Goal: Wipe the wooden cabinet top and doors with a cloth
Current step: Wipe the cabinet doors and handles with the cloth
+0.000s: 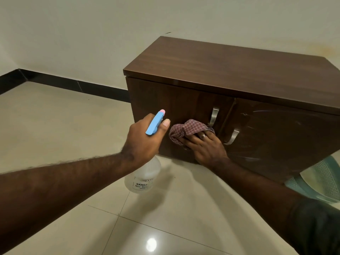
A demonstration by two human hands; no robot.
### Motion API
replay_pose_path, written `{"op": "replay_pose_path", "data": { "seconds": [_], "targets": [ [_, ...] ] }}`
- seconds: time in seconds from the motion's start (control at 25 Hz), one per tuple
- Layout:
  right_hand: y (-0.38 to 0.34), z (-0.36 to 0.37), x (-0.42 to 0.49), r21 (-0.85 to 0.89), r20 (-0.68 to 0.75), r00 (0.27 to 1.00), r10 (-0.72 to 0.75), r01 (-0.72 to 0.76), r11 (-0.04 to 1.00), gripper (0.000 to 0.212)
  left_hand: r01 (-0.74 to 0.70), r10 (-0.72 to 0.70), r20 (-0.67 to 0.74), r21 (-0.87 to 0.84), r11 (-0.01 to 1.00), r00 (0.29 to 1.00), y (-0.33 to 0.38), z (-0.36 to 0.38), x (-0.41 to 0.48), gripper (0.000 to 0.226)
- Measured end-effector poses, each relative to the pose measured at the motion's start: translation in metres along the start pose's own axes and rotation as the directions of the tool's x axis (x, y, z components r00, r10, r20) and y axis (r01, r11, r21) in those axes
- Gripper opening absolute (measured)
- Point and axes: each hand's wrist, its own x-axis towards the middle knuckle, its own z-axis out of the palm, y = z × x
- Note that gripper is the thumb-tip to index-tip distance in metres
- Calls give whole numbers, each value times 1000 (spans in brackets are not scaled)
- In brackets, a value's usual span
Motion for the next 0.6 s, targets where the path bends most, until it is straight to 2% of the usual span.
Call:
{"op": "replay_pose_path", "data": {
  "seconds": [0.12,0.4,0.6],
  "targets": [
    [2,6,-8,-19,34,999,-42,43,999,58,1,-2,42,20,1000,999,8,9,0,29],
    [34,16,-68,-66,163,978,-134,146,987,53,-120,114,235,11,993,965,45,58,-5,33],
    [71,45,-124,-17,209,965,-162,169,985,51,-115,100,354,21,993,930,51,87,-22,37]
  ]
}}
